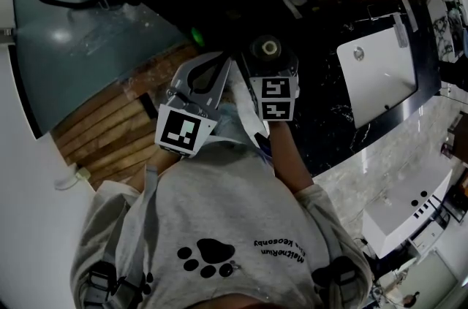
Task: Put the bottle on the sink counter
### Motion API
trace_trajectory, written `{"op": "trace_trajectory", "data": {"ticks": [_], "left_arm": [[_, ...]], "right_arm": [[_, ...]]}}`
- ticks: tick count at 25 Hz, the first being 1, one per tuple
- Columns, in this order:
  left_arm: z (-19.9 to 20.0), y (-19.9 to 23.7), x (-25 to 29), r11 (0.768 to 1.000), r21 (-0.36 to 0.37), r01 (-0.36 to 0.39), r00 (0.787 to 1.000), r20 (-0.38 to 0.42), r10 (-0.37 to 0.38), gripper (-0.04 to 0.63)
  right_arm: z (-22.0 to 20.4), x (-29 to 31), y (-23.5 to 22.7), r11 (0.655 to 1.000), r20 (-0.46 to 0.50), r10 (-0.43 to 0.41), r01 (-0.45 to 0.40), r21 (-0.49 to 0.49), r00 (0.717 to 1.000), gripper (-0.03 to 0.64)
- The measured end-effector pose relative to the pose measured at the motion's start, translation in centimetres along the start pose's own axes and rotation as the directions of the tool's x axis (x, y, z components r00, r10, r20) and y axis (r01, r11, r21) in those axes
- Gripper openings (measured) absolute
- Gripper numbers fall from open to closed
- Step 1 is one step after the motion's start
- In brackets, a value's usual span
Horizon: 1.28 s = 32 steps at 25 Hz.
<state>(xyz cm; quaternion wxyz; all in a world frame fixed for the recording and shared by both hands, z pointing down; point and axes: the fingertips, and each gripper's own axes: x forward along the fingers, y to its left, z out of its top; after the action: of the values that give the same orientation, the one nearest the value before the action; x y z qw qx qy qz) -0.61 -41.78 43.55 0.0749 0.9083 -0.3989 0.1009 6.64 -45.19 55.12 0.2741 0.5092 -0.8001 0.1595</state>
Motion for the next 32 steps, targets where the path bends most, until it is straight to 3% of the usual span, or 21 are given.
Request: {"op": "trace_trajectory", "data": {"ticks": [6,21,23,25,32], "left_arm": [[0.0,0.1,0.1,1.000,0.001,0.005,1.000,-0.007,-0.005,0.003],[-0.4,-0.3,-0.8,1.000,-0.017,-0.001,1.000,-0.008,0.001,0.003],[-0.4,-0.5,-1.0,1.000,-0.018,-0.004,1.000,-0.002,0.004,0.003],[-0.4,-0.7,-1.2,1.000,-0.015,-0.002,1.000,0.003,0.002,0.003],[-0.1,-1.4,-2.2,1.000,-0.027,0.013,1.000,0.022,-0.013,0.003]], "right_arm": [[-2.0,0.7,-0.3,0.999,-0.042,0.002,-0.001,0.033,0.999,0.333],[-2.0,1.1,0.0,1.000,-0.007,-0.001,0.001,0.012,1.000,0.334],[-2.3,1.2,0.3,1.000,-0.024,0.008,-0.007,0.020,1.000,0.405],[-2.6,0.9,0.4,0.999,-0.030,0.009,-0.008,0.036,1.000,0.411],[-2.3,-3.6,-1.4,0.992,0.036,-0.113,0.111,0.052,0.993,0.423]]}}
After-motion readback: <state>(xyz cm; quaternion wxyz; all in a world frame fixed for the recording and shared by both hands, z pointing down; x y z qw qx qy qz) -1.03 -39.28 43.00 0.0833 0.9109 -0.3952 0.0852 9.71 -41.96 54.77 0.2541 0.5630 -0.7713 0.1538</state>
